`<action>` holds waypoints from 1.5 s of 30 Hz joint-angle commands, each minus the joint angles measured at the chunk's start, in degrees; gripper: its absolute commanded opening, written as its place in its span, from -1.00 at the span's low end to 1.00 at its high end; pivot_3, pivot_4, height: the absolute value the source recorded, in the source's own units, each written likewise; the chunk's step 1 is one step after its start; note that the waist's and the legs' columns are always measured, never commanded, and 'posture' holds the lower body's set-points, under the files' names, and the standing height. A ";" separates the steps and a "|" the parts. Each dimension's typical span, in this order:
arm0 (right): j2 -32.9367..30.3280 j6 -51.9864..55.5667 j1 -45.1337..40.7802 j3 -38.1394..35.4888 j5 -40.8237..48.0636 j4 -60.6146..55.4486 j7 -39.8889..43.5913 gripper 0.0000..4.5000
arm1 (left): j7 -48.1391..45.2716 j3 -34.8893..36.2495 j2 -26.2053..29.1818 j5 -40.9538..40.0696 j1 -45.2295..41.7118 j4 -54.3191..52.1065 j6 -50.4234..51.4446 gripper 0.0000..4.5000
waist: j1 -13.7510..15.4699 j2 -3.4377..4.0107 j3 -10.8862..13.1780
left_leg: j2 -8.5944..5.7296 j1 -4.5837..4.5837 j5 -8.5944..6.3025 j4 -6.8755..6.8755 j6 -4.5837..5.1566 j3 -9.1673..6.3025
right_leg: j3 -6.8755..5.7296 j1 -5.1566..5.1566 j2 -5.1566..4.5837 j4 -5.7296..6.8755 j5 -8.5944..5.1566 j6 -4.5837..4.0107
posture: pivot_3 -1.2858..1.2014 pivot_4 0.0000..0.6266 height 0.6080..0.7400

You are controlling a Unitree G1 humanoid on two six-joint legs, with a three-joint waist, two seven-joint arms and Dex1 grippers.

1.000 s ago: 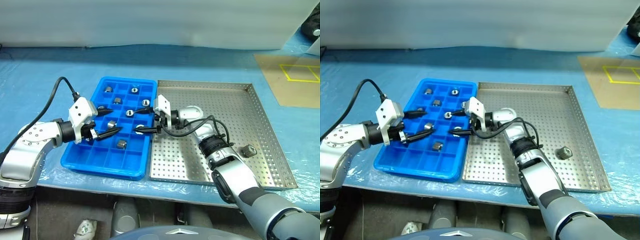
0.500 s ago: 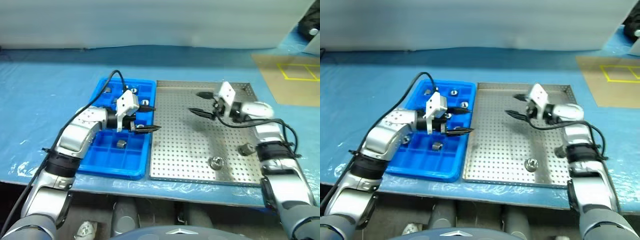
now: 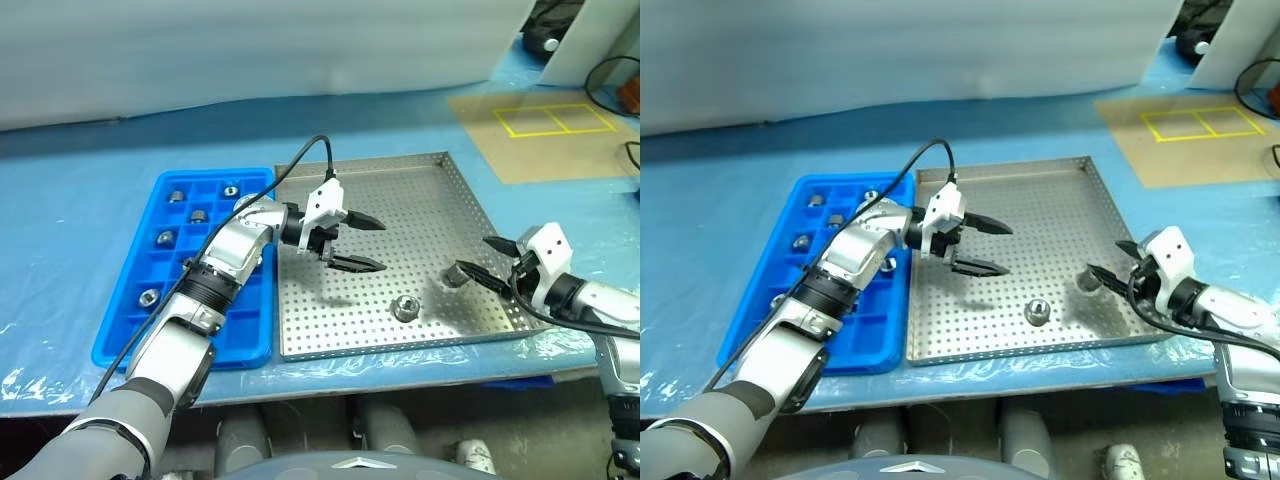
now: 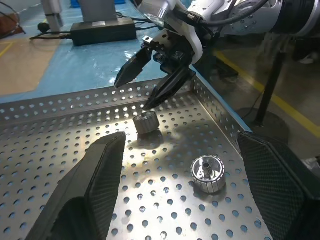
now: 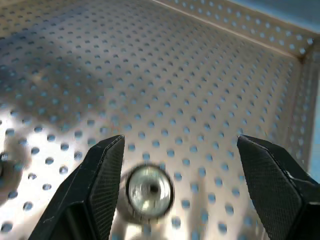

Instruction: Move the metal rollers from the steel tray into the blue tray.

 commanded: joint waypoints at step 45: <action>5.17 -6.01 -6.72 14.23 -4.23 13.02 -0.07 0.10 | 0.71 2.23 4.66 1.16 4.75 -7.71 1.55 0.66 | -1.28 -0.25 -0.14 | -0.26 0.00 -0.26 -0.02 0.43 0.11 | -0.02 0.16 -0.28 -0.40 0.10 -0.03 | -0.19 -0.52 1.00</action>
